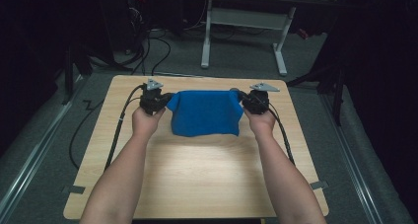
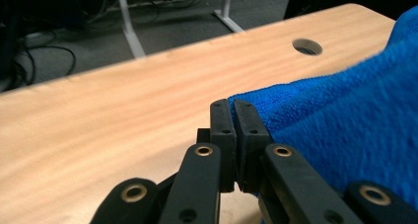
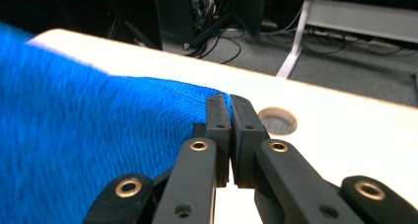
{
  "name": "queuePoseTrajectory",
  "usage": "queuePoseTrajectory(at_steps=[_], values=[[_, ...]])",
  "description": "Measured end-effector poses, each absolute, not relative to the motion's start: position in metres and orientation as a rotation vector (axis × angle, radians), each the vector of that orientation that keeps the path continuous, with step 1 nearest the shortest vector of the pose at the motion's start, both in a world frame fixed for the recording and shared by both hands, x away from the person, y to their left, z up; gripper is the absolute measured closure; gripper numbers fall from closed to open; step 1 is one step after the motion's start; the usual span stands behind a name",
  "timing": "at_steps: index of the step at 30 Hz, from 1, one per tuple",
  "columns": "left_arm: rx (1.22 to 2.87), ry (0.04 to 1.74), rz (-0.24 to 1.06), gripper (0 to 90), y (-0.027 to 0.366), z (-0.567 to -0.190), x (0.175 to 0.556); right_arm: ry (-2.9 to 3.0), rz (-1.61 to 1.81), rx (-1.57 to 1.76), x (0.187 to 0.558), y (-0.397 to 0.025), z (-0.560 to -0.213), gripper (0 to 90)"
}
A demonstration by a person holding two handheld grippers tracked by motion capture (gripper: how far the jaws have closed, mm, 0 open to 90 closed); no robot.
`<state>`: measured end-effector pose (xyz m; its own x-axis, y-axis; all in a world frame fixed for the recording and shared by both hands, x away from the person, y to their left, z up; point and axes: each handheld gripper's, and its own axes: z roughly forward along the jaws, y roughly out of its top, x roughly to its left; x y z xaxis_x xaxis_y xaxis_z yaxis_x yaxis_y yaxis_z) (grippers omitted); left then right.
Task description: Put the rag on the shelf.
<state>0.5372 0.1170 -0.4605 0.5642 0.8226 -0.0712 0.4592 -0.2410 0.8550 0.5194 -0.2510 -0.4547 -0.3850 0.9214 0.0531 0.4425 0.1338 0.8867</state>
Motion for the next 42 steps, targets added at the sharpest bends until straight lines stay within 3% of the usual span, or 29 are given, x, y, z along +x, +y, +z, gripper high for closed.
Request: queuePoseTrajectory(at_steps=[25, 32, 42], values=[[1.941, 1.029, 0.342, 87.0, 0.087, -0.499, 0.530, 1.972, 1.170, 1.348, 0.497, -0.243, -0.504, 88.4], [1.905, 1.060, 0.304, 81.0, 0.090, -0.504, 0.529, 1.971, 1.166, 1.345, 0.497, -0.242, -0.505, 86.6], [1.877, 1.123, 0.346, 66.6, 0.109, -0.506, 0.525, 1.957, 1.144, 1.344, 0.497, -0.248, -0.496, 66.2]])
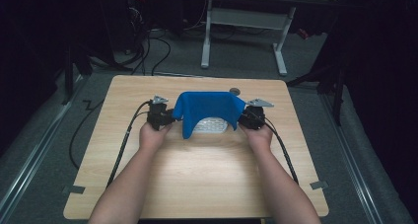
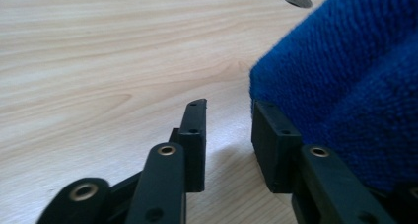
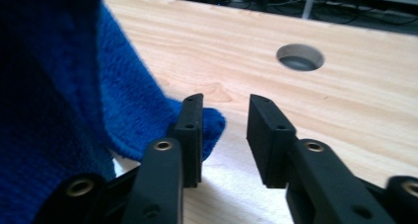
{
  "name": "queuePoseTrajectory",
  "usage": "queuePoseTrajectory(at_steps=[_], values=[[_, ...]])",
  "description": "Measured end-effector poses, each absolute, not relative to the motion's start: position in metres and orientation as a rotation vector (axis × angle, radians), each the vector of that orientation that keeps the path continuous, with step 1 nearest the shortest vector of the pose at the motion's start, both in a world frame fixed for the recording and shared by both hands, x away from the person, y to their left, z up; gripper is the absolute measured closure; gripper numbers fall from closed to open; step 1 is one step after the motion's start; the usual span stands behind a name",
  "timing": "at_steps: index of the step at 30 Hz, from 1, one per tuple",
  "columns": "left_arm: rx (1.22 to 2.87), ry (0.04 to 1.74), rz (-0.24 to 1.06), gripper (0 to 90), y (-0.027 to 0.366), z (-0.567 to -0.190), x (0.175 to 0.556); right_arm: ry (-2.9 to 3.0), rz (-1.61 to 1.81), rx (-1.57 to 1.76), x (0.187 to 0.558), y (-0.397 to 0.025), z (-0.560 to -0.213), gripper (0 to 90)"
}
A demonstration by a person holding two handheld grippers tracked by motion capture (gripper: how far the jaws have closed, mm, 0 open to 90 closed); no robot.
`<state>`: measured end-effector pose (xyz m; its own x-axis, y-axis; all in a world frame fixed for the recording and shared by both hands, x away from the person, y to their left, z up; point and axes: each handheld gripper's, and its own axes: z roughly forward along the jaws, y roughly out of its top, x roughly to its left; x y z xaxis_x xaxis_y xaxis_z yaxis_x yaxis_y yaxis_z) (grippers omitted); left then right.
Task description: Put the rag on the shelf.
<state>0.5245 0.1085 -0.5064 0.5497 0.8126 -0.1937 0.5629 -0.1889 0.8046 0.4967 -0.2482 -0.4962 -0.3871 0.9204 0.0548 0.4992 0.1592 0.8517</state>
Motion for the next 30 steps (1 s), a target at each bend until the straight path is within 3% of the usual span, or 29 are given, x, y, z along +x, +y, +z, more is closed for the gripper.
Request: queuePoseTrajectory(at_steps=[16, 30], values=[[1.806, 1.115, 0.476, 61.1, 0.137, -0.466, 0.514, 1.852, 1.149, 1.309, 0.493, -0.276, -0.457, 56.3], [1.818, 1.112, 0.506, 59.8, 0.149, -0.459, 0.506, 1.857, 1.137, 1.306, 0.490, -0.276, -0.454, 52.5]])
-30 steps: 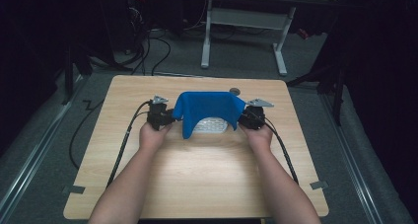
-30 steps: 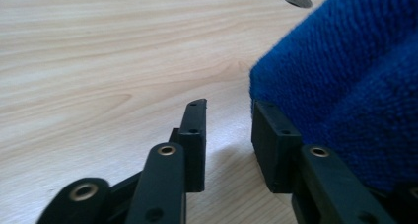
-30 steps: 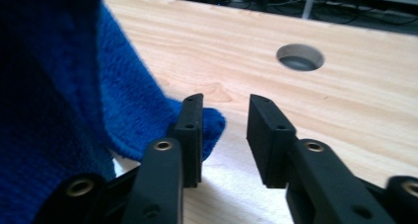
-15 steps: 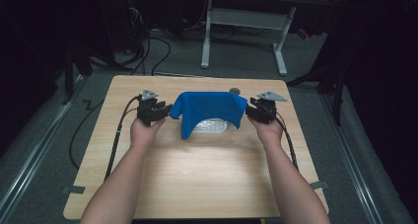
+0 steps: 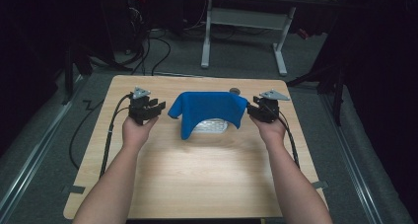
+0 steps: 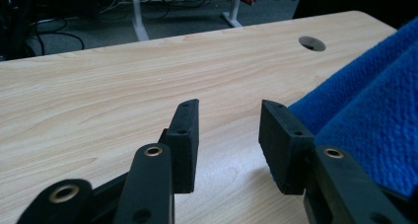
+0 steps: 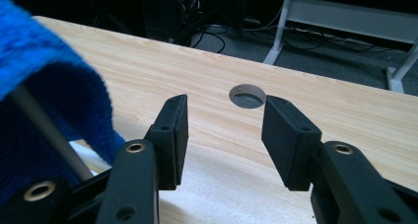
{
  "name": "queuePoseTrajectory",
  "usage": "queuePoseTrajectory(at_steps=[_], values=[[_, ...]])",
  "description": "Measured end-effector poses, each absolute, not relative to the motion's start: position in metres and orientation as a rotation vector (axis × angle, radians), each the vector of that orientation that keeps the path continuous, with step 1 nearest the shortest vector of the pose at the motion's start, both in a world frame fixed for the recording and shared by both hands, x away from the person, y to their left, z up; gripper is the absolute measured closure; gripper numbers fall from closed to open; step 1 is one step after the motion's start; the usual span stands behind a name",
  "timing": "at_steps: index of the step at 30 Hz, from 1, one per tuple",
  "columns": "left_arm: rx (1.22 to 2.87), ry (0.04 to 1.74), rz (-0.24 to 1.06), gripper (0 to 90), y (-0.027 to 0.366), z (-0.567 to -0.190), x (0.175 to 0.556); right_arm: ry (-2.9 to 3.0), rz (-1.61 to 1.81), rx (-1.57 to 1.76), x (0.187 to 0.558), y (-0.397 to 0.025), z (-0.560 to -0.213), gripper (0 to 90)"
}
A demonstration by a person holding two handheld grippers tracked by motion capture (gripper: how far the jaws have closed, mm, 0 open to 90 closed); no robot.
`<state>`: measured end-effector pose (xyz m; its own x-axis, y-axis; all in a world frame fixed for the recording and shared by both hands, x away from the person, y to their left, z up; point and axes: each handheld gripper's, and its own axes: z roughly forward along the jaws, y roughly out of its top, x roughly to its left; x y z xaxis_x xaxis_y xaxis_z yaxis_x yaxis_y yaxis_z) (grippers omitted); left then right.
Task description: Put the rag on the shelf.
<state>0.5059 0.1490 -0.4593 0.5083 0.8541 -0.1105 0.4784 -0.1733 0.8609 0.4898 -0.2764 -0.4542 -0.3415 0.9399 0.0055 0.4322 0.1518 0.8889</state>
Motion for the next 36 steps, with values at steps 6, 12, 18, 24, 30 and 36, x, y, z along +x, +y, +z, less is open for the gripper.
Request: queuePoseTrajectory(at_steps=[6, 12, 18, 24, 30, 36], values=[[1.788, 1.115, 0.516, 56.2, 0.155, -0.456, 0.496, 1.856, 1.133, 1.299, 0.481, -0.279, -0.454, 46.7], [1.807, 1.100, 0.520, 53.1, 0.159, -0.460, 0.481, 1.851, 1.140, 1.271, 0.467, -0.283, -0.450, 44.2], [1.827, 1.094, 0.507, 52.3, 0.164, -0.464, 0.470, 1.861, 1.111, 1.261, 0.453, -0.287, -0.449, 43.1], [1.805, 1.089, 0.489, 51.5, 0.172, -0.465, 0.455, 1.862, 1.126, 1.234, 0.440, -0.288, -0.446, 42.8], [1.799, 1.073, 0.489, 51.0, 0.178, -0.462, 0.439, 1.880, 1.118, 1.212, 0.426, -0.286, -0.440, 42.3], [1.791, 1.065, 0.471, 49.8, 0.183, -0.464, 0.420, 1.893, 1.138, 1.195, 0.412, -0.281, -0.434, 42.0]])
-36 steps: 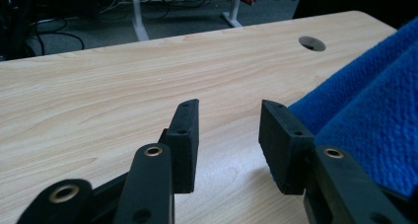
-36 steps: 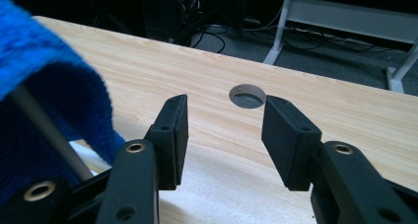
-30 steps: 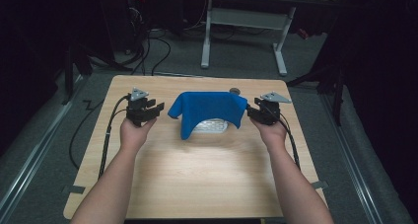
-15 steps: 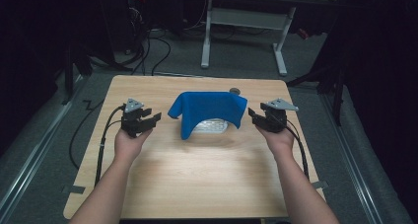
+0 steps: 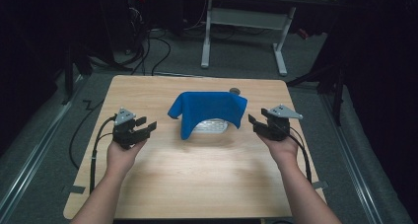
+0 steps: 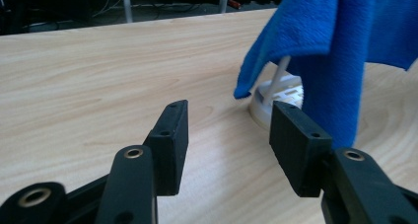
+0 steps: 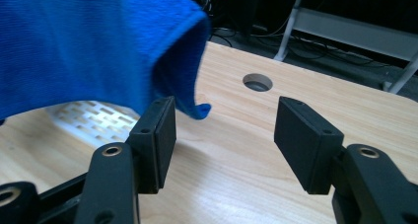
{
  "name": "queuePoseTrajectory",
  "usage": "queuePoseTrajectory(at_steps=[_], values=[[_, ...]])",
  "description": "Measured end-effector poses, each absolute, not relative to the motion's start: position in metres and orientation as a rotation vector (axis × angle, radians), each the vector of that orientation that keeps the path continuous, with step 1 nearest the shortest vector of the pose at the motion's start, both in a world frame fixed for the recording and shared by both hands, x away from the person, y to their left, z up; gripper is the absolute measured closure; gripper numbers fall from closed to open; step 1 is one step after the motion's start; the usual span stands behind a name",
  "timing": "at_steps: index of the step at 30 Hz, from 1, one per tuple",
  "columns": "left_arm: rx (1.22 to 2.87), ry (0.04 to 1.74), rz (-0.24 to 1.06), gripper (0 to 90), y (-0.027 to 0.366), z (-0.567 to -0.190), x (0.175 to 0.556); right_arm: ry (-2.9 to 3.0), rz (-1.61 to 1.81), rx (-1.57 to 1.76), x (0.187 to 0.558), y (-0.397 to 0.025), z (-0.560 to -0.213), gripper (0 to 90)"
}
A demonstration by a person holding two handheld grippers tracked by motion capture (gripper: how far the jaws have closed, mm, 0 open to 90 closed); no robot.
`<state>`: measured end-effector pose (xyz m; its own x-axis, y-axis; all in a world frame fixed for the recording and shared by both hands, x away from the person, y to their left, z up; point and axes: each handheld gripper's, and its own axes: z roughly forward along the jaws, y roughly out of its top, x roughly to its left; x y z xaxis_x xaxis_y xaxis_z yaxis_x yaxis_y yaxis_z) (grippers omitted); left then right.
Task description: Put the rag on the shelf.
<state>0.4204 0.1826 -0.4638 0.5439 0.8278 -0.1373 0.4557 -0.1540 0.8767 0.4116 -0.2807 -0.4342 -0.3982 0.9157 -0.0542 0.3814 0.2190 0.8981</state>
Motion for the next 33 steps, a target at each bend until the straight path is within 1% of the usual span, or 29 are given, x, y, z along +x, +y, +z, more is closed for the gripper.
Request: queuePoseTrajectory(at_steps=[2, 5, 9, 10, 12, 15, 22, 23, 24, 27, 33], values=[[1.788, 1.060, 0.467, 49.3, 0.184, -0.465, 0.413, 1.869, 1.160, 1.179, 0.403, -0.279, -0.436, 42.7], [1.799, 1.039, 0.460, 48.8, 0.185, -0.468, 0.396, 1.910, 1.136, 1.183, 0.391, -0.277, -0.441, 40.9], [1.805, 1.033, 0.438, 48.3, 0.186, -0.474, 0.383, 1.899, 1.148, 1.158, 0.377, -0.276, -0.445, 40.9], [1.812, 1.031, 0.432, 47.7, 0.186, -0.476, 0.378, 1.930, 1.138, 1.152, 0.368, -0.274, -0.448, 39.8], [1.824, 1.030, 0.411, 47.7, 0.186, -0.483, 0.368, 1.954, 1.119, 1.160, 0.364, -0.272, -0.450, 38.8], [1.860, 1.021, 0.372, 47.4, 0.181, -0.497, 0.349, 1.971, 1.129, 1.154, 0.349, -0.269, -0.459, 39.9], [1.962, 1.003, 0.319, 46.0, 0.168, -0.523, 0.310, 2.042, 1.100, 1.193, 0.315, -0.257, -0.491, 40.3], [1.985, 1.006, 0.316, 45.6, 0.167, -0.526, 0.305, 2.036, 1.103, 1.193, 0.309, -0.257, -0.497, 40.4], [1.998, 1.012, 0.314, 45.0, 0.165, -0.527, 0.300, 2.045, 1.093, 1.182, 0.297, -0.256, -0.509, 41.9], [2.027, 1.018, 0.304, 45.2, 0.161, -0.531, 0.294, 2.097, 1.060, 1.147, 0.294, -0.254, -0.514, 40.4], [2.003, 1.047, 0.298, 44.9, 0.163, -0.531, 0.299, 2.109, 1.051, 1.125, 0.298, -0.252, -0.517, 39.9]])
